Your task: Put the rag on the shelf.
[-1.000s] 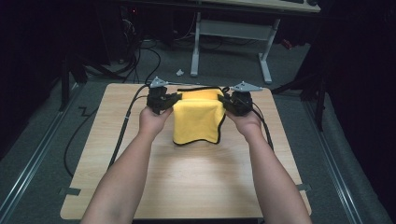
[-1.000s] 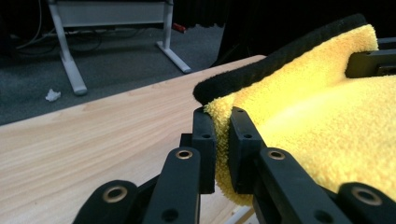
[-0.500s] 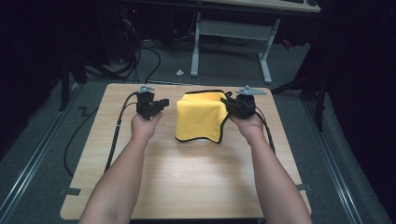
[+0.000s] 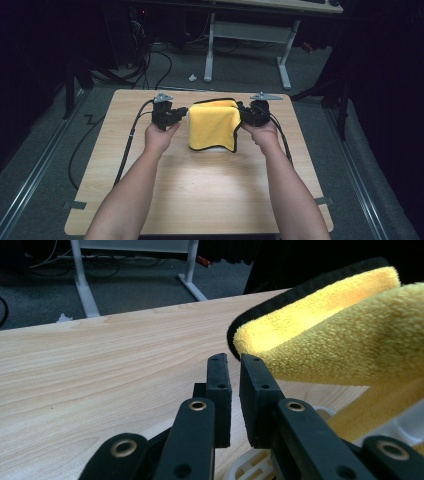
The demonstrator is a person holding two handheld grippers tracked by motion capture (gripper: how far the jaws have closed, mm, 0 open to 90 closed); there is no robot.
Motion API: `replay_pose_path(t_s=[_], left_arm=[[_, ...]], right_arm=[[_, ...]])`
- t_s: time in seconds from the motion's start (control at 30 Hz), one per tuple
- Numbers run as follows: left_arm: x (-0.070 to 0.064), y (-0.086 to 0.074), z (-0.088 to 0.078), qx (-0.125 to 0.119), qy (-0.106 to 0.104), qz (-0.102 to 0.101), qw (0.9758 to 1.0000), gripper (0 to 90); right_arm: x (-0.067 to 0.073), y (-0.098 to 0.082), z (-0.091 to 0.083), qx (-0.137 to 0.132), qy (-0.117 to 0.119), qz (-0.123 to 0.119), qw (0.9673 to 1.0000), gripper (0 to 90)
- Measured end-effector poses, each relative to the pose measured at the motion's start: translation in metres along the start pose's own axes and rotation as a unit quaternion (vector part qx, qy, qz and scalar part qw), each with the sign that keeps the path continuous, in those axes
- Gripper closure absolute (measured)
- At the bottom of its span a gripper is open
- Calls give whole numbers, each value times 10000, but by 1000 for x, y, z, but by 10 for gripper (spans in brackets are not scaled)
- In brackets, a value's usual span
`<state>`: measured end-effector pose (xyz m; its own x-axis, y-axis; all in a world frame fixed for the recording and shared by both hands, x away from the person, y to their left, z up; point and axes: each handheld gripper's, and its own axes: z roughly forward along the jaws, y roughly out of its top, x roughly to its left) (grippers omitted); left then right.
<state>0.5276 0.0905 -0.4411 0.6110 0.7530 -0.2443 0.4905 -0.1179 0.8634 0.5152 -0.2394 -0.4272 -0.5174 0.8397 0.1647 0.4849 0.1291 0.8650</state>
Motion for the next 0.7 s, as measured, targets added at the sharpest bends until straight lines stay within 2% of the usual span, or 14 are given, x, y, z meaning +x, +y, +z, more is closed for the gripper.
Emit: replay_pose_path(t_s=[0.27,0.4,0.53,0.6,0.7], left_arm=[[-1,-5,-2,-10,-30,3,10000,818],[-4,-6,-4,-79,-19,10,10000,796],[-7,-6,-7,-102,8,93,9999,780],[-9,-5,-9,-126,11,124,9998,777],[-11,-4,-12,-154,2,185,9997,772]], right_arm=[[-2,1,4,81,16,211,9997,705],[0,6,-1,147,-241,107,9995,637],[1,11,-10,14,-367,67,9993,606],[3,15,-14,-41,-387,-12,9992,606],[9,20,-16,24,-540,-238,9983,601]])
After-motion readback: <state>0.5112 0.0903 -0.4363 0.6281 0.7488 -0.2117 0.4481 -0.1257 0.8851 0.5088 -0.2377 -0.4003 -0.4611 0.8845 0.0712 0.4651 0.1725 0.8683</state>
